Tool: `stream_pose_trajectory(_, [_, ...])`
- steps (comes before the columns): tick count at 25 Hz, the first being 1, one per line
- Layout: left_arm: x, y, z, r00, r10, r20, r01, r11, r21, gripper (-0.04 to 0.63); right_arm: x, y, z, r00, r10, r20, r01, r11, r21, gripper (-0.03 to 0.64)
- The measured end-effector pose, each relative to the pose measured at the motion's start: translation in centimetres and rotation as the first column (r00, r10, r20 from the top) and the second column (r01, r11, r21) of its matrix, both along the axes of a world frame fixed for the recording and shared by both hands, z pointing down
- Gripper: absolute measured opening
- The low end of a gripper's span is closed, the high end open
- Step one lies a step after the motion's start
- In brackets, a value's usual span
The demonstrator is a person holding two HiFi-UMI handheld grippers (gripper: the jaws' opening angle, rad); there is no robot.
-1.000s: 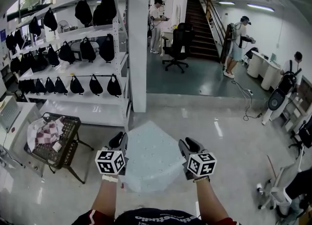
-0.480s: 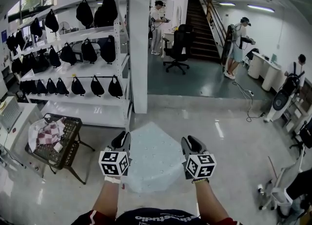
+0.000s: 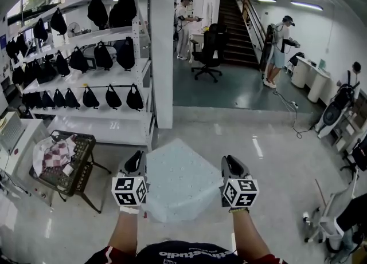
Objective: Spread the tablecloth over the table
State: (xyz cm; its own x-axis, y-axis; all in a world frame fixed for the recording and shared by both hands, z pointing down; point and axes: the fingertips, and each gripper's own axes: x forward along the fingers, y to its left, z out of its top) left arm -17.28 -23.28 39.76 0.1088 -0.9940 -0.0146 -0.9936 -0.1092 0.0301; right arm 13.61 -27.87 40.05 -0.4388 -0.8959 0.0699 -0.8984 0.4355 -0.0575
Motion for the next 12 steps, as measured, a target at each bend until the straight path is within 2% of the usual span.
stream_pose_trajectory(12, [0.08, 0.89, 0.79, 1.0, 0.017, -0.005, -0.017, 1.0, 0.012, 0.021, 0.41, 0.72, -0.03, 0.999, 0.034, -0.04, -0.032, 0.998, 0.046, 0.029])
